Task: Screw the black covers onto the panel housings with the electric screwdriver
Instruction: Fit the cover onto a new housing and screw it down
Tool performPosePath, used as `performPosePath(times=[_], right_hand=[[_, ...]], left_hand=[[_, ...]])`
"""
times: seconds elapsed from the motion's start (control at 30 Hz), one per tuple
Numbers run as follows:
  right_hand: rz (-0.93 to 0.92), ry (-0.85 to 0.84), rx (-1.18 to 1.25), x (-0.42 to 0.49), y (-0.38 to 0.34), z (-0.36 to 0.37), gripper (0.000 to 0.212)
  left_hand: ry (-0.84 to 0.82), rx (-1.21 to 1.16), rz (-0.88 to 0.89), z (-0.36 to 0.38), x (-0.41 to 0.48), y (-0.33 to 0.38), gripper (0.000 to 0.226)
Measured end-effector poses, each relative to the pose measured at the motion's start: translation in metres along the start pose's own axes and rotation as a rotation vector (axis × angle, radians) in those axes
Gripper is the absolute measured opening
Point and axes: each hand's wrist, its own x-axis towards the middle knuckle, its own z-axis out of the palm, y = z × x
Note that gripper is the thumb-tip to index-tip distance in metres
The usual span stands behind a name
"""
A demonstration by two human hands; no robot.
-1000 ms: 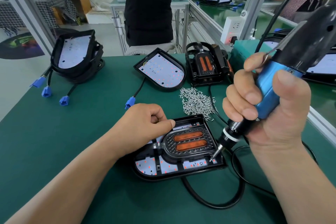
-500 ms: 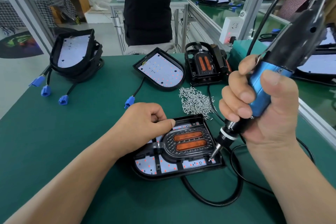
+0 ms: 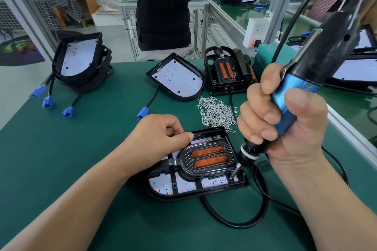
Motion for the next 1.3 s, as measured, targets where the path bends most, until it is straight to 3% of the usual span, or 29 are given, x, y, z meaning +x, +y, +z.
performPosePath(times=[0.2,0.33,0.4,0.47,0.5,0.57,0.83,1.03,1.3], right_hand=[[-0.071,0.077,0.04,0.002,-0.003,-0.005,0.043],[-0.171,0.311,0.066,0.004,-0.005,-0.012,0.033],[-0.216,0.485,0.08,0.004,-0.002,-0.016,0.017],[-0.247,0.63,0.117,0.005,0.003,-0.019,0.016],[-0.261,0.692,0.133,0.006,0.005,-0.021,0.014],[-0.279,0.781,0.151,0.009,0.007,-0.024,0.012],[-0.309,0.859,0.192,0.033,0.012,-0.02,0.012],[-0.323,0.829,0.25,0.065,0.02,-0.006,0.011],[-0.297,0.868,0.29,0.077,0.039,-0.003,0.009]], left_hand=[[-0.009,-0.006,-0.012,0.0,0.001,0.0,0.028],[-0.047,-0.039,-0.039,-0.006,0.001,0.003,0.027],[0.04,-0.268,-0.118,-0.009,0.007,0.003,0.023],[0.112,-0.743,-0.278,-0.016,0.016,0.001,0.028],[0.102,-0.976,-0.336,-0.02,0.018,-0.001,0.031],[0.062,-1.205,-0.398,-0.026,0.02,-0.004,0.034],[-0.007,-1.164,-0.394,-0.023,0.021,-0.002,0.03],[0.048,-1.427,-0.453,-0.027,0.019,0.001,0.021],[-0.019,-1.077,-0.318,-0.023,0.016,0.003,0.013]])
